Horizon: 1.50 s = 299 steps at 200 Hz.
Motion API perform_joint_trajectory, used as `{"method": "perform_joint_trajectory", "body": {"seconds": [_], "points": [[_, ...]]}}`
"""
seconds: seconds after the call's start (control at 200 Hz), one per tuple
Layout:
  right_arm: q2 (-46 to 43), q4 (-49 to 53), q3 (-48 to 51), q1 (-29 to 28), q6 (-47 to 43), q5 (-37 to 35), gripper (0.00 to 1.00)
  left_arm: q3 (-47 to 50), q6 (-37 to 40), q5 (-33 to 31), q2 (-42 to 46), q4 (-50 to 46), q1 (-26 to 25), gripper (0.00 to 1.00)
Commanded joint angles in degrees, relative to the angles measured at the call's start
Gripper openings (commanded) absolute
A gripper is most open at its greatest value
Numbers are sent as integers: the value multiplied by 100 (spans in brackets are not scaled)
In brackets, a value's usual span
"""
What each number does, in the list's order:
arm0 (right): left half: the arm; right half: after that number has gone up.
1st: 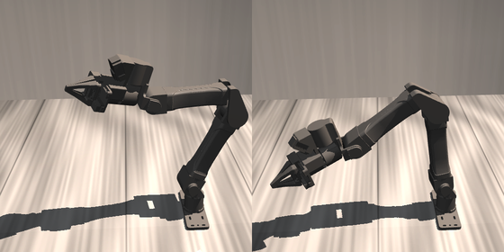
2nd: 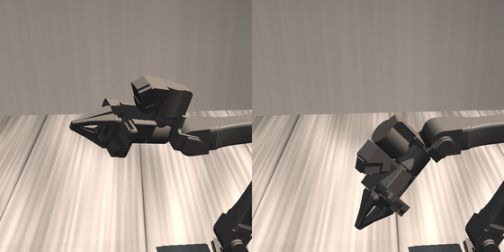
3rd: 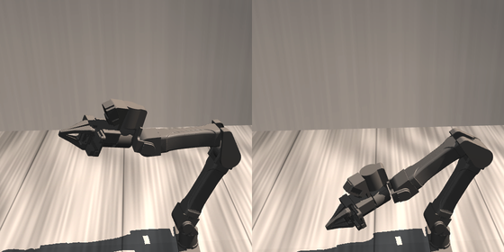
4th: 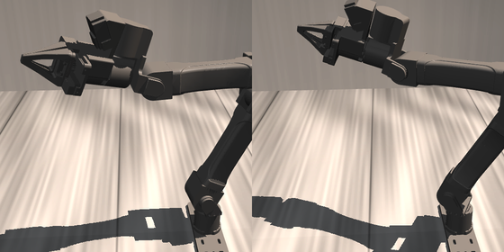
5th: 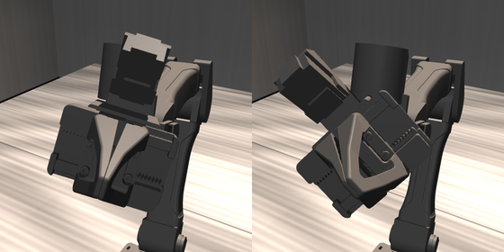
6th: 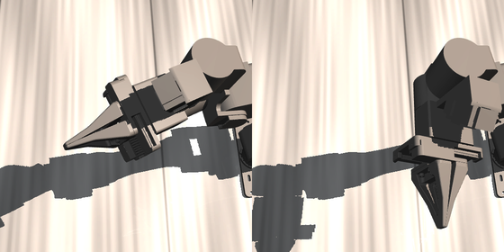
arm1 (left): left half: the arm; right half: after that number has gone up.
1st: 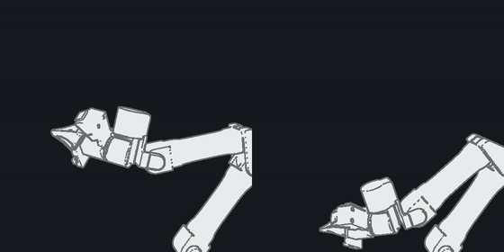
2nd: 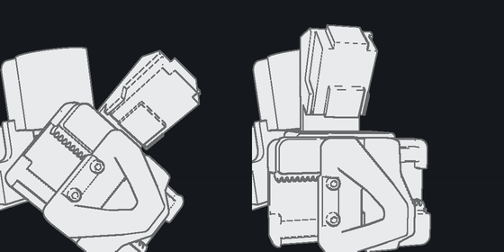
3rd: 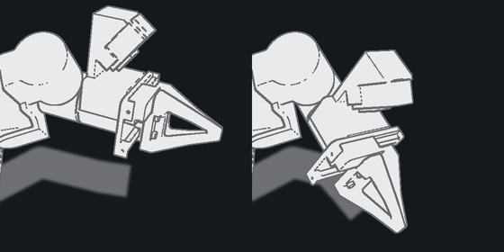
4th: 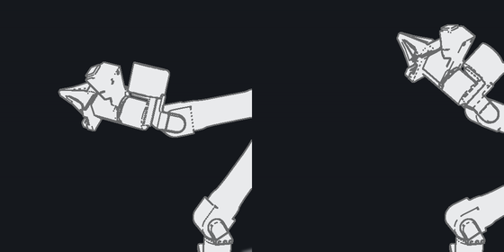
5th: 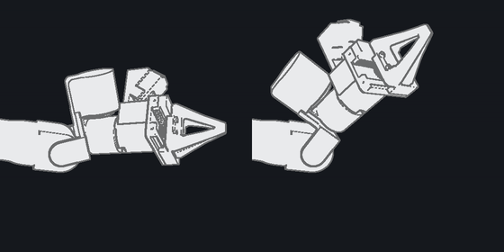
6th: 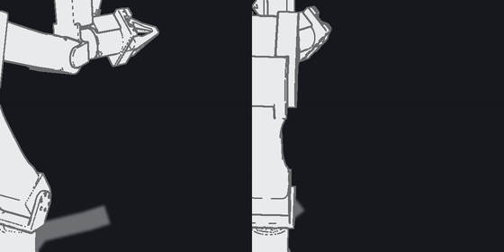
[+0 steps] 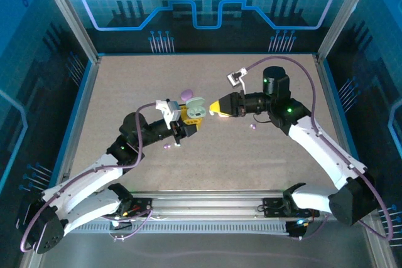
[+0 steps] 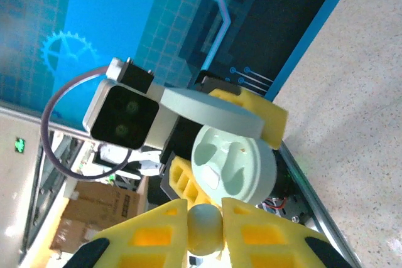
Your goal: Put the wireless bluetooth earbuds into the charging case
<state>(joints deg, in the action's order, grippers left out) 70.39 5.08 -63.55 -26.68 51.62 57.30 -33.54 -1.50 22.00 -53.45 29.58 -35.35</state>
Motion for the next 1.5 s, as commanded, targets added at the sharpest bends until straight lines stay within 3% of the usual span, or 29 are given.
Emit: {"method": "perform_joint_trajectory", "body": {"seconds": [0.0, 0.59, 1.491], "points": [[-74, 564, -317, -219, -633, -281, 18, 11, 55, 295, -33, 381, 27, 27], [184, 591, -596, -462, -686, -540, 18, -83, 76, 563, -42, 269, -15, 27], [457, 1815, -999, -702, -1486, -1163, 19, -39, -90, 557, -104, 675, -29, 26]]}}
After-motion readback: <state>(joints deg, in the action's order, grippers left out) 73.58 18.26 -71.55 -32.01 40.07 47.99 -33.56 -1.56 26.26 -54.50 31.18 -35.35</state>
